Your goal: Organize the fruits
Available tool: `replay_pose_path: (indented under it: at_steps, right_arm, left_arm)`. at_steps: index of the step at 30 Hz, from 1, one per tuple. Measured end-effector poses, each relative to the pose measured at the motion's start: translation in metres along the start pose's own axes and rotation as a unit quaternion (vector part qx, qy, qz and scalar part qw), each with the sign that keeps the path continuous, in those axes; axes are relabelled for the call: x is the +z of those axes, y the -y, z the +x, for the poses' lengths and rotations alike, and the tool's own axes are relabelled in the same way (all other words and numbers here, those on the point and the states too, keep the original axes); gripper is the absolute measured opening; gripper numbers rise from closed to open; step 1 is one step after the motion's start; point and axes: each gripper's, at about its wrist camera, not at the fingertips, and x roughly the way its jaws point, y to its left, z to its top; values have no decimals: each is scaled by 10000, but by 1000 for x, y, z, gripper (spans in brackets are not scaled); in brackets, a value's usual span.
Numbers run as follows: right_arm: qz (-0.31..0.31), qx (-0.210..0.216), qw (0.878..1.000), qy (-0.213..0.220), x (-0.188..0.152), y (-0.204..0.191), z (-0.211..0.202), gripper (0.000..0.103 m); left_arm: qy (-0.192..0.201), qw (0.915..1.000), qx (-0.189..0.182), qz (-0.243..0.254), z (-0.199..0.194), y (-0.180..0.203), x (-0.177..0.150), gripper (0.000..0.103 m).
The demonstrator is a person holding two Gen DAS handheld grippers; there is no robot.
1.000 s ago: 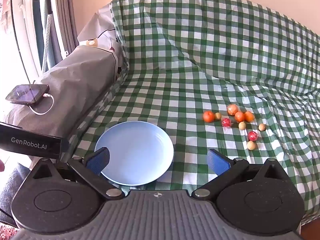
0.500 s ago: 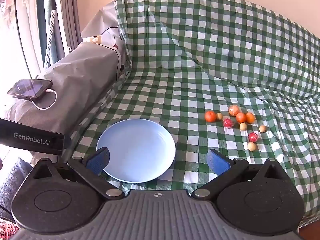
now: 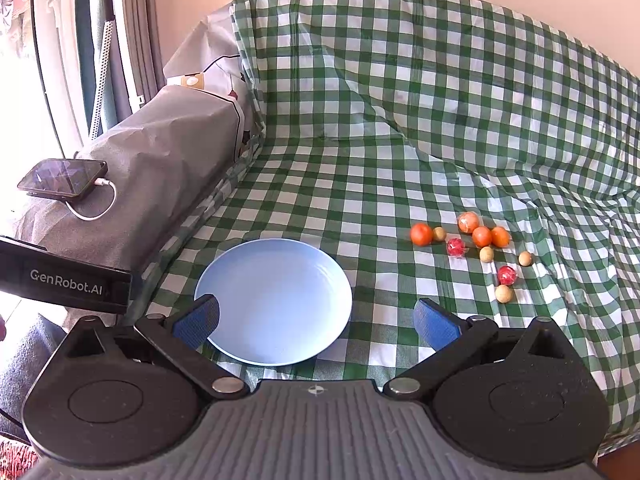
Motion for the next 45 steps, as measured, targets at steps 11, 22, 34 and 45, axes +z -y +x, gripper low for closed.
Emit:
replay_pose_path:
  at_steps: [11, 22, 34, 45]
  right_arm:
    - [-4, 15, 10000, -26, -1, 0, 1, 103]
    - [-6, 47, 9999, -105, -2, -4, 4, 103]
    - [2, 46, 9999, -107, 0, -3, 3, 103]
    - [0, 44, 9999, -101, 0, -3, 2, 103]
  left_arm:
    - [-46, 10000, 7, 39, 3, 0, -1, 103]
    - [-73, 10000, 0, 60, 5, 0, -2, 103]
    - [-69, 10000, 4, 59, 5, 0, -2, 103]
    - [-69, 10000, 2, 46, 5, 0, -2, 103]
